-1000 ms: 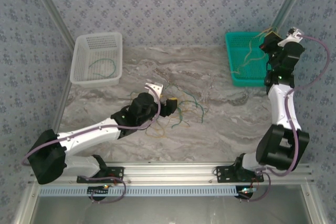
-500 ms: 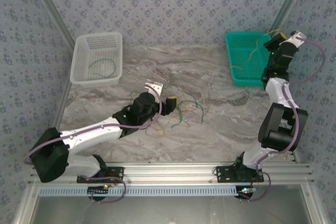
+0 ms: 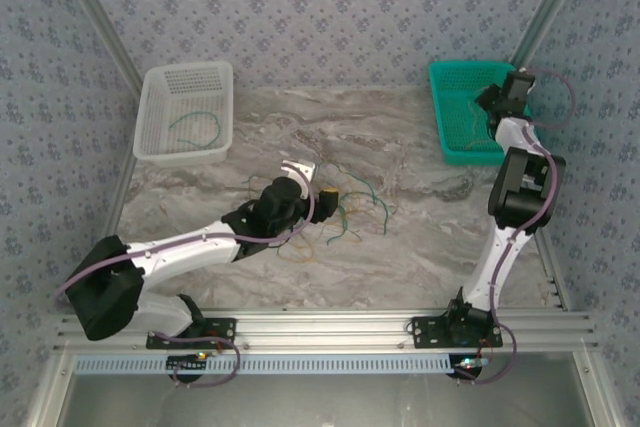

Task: Untangle the cables

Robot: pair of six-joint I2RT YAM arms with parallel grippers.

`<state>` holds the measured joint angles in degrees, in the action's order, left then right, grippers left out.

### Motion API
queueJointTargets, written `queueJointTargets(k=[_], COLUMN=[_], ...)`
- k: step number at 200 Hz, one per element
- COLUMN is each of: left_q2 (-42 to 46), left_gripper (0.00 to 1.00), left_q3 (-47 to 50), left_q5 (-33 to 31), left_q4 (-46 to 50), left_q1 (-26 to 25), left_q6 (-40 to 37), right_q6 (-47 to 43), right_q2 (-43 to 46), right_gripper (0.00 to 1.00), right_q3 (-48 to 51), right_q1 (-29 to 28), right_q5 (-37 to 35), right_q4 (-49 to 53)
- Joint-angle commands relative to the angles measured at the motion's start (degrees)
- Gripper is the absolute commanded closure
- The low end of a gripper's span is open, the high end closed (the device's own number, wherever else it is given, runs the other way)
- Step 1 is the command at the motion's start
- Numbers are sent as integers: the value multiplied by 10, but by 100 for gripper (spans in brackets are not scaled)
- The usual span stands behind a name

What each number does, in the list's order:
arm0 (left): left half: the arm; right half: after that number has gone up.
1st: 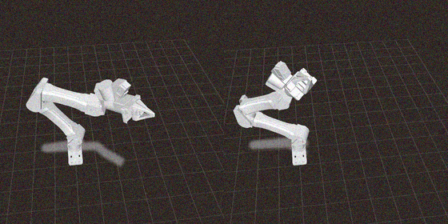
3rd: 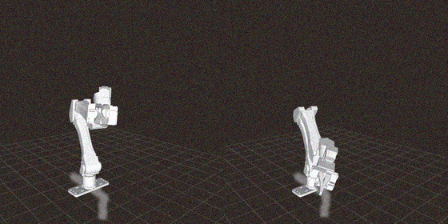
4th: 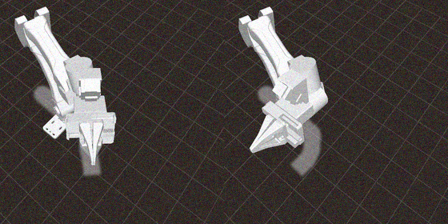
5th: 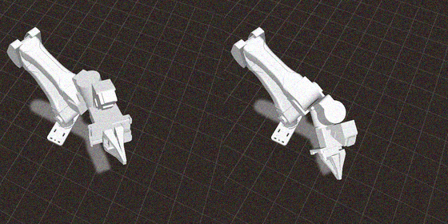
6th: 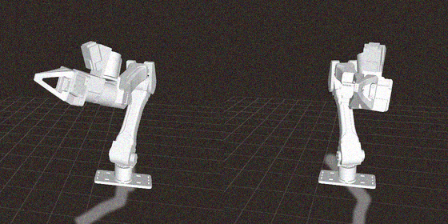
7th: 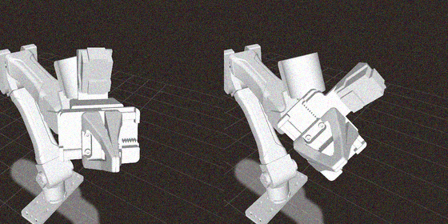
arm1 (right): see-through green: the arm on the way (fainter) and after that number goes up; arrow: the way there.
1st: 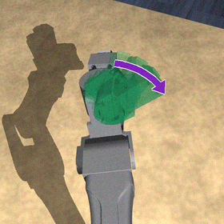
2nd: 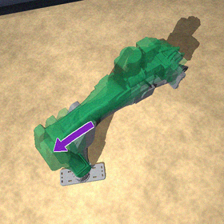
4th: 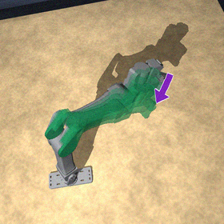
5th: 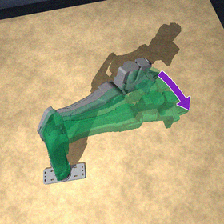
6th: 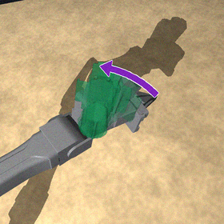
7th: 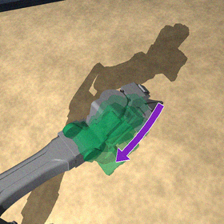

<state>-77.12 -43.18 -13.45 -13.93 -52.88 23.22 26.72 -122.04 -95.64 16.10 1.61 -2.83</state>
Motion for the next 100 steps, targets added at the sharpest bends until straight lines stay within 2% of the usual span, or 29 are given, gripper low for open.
queueJointTargets(k=[1, 22, 30, 41, 56, 76, 100], left_q2=[-5, 0, 4, 14, 32, 58, 72], left_gripper=[24, 24, 24, 24, 24, 24, 23], left_q3=[-17, -17, -15, -11, 3, 11, -18], left_q5=[7, -9, -8, 1, 24, 25, 11], left_q4=[-9, -6, -8, -12, -22, -18, 67], left_q1=[1, 3, 8, 27, 64, 94, 109], left_q6=[6, 1, 5, 20, 51, 40, 1], right_q6=[-7, -22, -21, -28, -30, -32, -52], right_q2=[-31, -56, -58, -43, 4, 70, 182], right_gripper=[96, 66, 60, 57, 40, 38, 38], right_q3=[-72, -141, -166, -166, -131, -78, 29], right_q1=[-4, -6, -7, -11, -22, -36, -65], right_q5=[24, 20, 9, -5, -50, -83, -51], right_q4=[111, 196, 240, 262, 262, 269, 248])
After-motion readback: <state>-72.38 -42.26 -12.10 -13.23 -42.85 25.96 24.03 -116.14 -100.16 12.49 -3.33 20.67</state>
